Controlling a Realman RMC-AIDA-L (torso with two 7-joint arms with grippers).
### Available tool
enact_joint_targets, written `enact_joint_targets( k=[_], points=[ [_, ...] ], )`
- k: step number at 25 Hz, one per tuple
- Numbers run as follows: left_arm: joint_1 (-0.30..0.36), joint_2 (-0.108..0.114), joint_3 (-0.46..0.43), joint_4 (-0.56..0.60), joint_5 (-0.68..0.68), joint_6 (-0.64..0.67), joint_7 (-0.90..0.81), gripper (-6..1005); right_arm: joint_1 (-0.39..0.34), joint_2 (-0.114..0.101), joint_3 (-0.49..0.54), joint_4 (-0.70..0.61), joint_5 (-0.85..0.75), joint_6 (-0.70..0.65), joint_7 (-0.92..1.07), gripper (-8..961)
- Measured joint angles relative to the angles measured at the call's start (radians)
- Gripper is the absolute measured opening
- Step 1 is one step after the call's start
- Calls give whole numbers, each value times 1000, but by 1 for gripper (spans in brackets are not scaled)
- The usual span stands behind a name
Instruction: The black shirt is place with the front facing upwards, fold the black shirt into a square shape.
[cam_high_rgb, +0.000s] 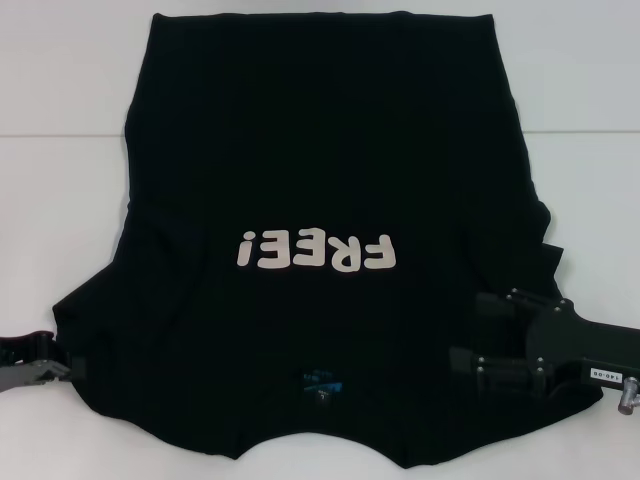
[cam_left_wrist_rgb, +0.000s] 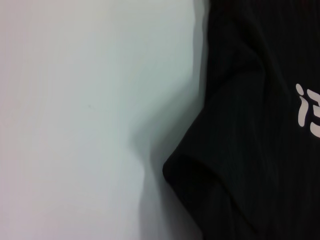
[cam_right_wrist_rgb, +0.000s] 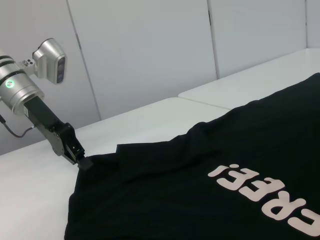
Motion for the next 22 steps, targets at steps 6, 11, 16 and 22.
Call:
enact_joint_targets(
  k=[6,11,16,22],
  points=[
    [2,-2,4,-1,0,0,8,64,0,0,2,0,0,0,0,934],
    [4,-6,4,-1,-19,13,52,25,0,-4,8,-8,7,-3,68,933],
    [13,-7,-14,1,-75,34,101,25,-5,-48,24,-97,8,-20,390,932],
    [23,-2,-68,12,-128,85,191,25,21,-207,20,-191,-89,-96,1016,931]
  ],
)
